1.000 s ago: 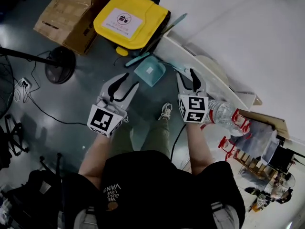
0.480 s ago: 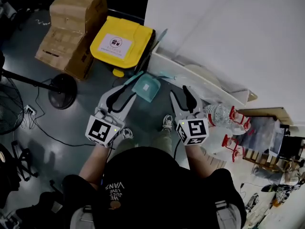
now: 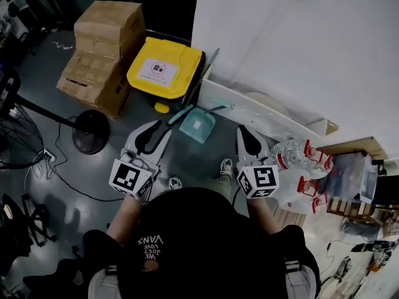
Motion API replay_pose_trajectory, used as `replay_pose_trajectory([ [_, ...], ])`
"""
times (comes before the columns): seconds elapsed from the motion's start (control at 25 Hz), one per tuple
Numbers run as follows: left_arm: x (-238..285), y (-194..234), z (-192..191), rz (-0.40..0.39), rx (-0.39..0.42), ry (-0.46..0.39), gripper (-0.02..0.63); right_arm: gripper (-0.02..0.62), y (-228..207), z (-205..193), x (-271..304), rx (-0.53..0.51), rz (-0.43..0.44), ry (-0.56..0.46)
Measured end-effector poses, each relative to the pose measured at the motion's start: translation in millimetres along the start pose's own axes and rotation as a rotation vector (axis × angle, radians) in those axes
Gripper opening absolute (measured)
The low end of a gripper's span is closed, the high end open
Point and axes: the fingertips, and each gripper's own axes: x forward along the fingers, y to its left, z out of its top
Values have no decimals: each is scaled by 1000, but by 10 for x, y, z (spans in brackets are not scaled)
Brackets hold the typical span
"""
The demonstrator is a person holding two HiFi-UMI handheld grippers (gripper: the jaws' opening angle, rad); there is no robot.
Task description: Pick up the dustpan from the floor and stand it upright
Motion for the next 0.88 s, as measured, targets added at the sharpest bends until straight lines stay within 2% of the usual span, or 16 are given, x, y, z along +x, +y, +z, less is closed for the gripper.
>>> replay_pose_trajectory([
  [0.2,-194,-18,-35,19,-17,19,169,3,205,46,-103,42,52,-23],
  [0.44,-325,-130,17,8,-29,11,127,3,494,-8,-140,44,139,1],
  [0.6,-429,-132,-38,11,-18,-7,117,3,644,-93,-172,28,161,24],
  [0.88,-596,-127,-172,40,-54,17,59,2,792,-204,-226,10,186,53],
])
